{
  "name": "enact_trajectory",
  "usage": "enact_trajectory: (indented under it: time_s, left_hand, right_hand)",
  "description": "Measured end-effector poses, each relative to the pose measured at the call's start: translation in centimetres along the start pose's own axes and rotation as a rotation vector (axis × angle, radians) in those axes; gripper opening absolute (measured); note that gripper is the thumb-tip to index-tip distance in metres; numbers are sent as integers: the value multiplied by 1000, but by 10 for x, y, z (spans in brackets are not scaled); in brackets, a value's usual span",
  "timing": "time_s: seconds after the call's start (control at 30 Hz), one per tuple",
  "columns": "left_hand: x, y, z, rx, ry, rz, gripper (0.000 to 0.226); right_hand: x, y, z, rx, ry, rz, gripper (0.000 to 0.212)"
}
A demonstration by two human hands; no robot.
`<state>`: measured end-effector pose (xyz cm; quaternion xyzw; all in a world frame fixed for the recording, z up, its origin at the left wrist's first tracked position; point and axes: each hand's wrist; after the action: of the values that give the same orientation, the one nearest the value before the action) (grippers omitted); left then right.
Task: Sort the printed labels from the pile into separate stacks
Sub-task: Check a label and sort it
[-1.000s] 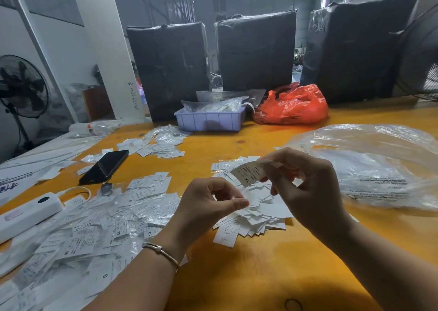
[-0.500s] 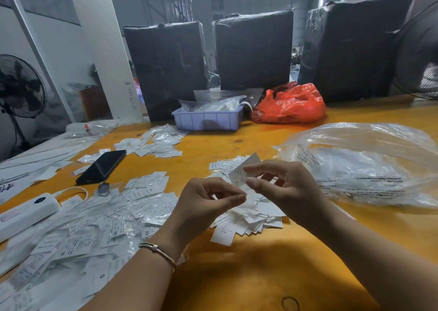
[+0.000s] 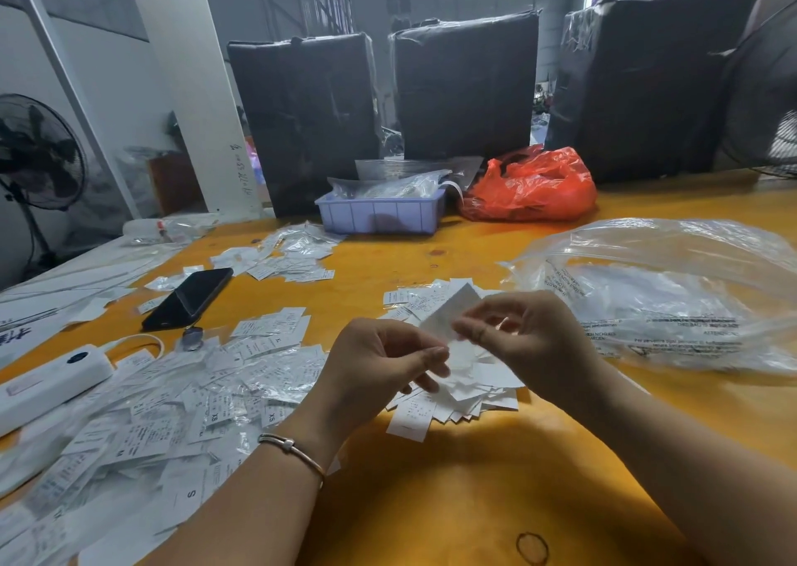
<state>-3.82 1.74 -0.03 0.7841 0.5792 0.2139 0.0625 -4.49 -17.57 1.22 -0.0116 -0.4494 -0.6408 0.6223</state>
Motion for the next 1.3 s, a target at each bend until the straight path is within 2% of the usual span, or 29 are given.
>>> enact_trajectory:
  time_s: [0.13, 0.23, 0.3, 0.4, 0.53, 0.9, 1.13, 1.3]
  left_hand:
    - [0, 0, -2, -18, -2, -29, 2]
    - [-1, -1, -4, -27, -11, -23, 2]
    - [-1, -1, -4, -29, -12, -27, 3]
    - [-3, -2, -4, -20, -25, -37, 3]
    - [-4, -1, -4, -7, -67, -24, 6]
    - [-6, -3, -6, -23, -107, 21, 12]
    - [-1, -3, -7, 58, -109, 66, 13]
    - [0, -3, -8, 80, -136, 86, 20]
  right_hand:
    - [11, 2, 7, 33, 131, -336, 18]
    - [18, 2, 14, 124, 164, -433, 38]
    - [18, 1, 17, 179, 124, -412, 41]
    - [14, -1, 17, 257, 2, -349, 27]
    - [10, 0, 14, 273, -113, -296, 12]
    - [11, 3, 6, 261, -74, -211, 15]
    - [16, 3, 5, 201, 118, -185, 10]
    - [16, 4, 1, 195, -14, -241, 9]
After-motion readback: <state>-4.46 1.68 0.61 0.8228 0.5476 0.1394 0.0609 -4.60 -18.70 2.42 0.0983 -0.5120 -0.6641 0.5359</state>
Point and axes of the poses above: each hand's wrist, its own y-axis towards the middle knuckle, its own x-axis out of the back of the hand, z = x × y, and after that the axes turned 8 degrees about -y, right-handed
